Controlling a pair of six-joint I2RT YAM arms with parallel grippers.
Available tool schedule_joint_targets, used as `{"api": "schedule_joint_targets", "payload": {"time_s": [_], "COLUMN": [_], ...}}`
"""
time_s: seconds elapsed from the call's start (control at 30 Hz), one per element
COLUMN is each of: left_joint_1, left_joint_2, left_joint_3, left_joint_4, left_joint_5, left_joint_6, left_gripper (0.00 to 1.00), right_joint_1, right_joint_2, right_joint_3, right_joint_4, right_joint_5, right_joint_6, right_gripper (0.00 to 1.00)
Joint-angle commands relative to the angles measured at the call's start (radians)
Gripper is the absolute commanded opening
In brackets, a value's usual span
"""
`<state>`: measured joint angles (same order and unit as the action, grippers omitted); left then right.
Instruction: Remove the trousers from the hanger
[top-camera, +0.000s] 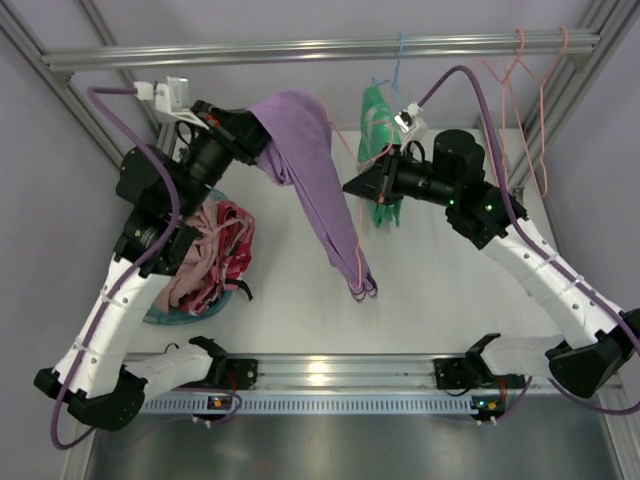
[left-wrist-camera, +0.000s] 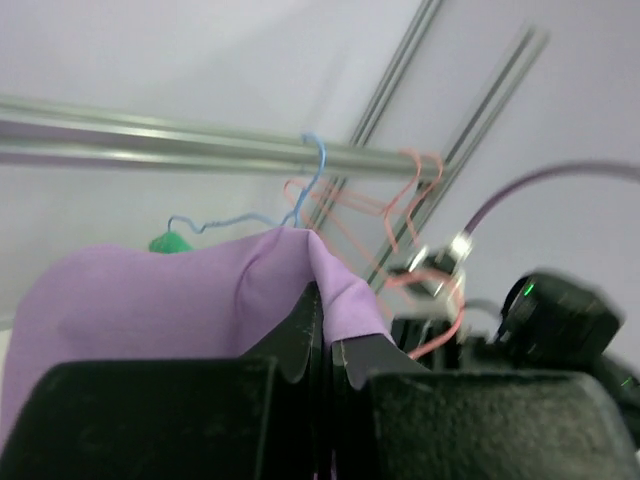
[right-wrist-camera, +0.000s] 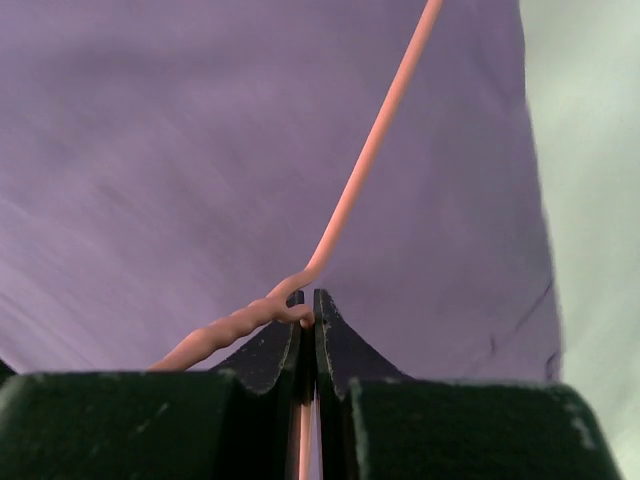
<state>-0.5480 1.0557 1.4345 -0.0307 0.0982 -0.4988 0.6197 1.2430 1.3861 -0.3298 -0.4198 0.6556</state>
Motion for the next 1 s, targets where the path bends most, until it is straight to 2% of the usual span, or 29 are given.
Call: {"api": "schedule_joint_targets", "payload": {"time_s": [0.0,0.23,0.5,0.67,0.97], "left_joint_1": [0.078,0.183,0.281,0.356,0.629], "left_joint_2": [0.003,0.041,0.007,-0.063,-0.276], "left_joint_3": [0.151,0.334,0.474,0.462,0.314], "left_joint_4": [0.11,0.112,0.061,0.035,0.035], "left_joint_5": [0.032,0.037,-0.05,-0.205,-0.39], "left_joint_6": [-0.199,-0.28,-0.163,-0.003,0.195], "left_gripper": [0.0,0.0,0.0,0.0,0.0], "right_joint_1": [-0.006,-0.011,-0.011,-0.011,-0.011], "right_joint_2": [-0.019,-0.01,-0.028,-0.045,-0.054], "right_joint_3": [-0.062,-0.153,-0.147,-0.136,-0.137], "right_joint_4": [0.014,0.031,0.011,0.002,0.018], "right_joint_5": [0.007,0.007,0.013,0.012,-0.005], "right_joint_6": [-0.089,-0.119,-0.142,-0.154,-0.155], "right_gripper": [0.0,0.0,0.0,0.0,0.0]}}
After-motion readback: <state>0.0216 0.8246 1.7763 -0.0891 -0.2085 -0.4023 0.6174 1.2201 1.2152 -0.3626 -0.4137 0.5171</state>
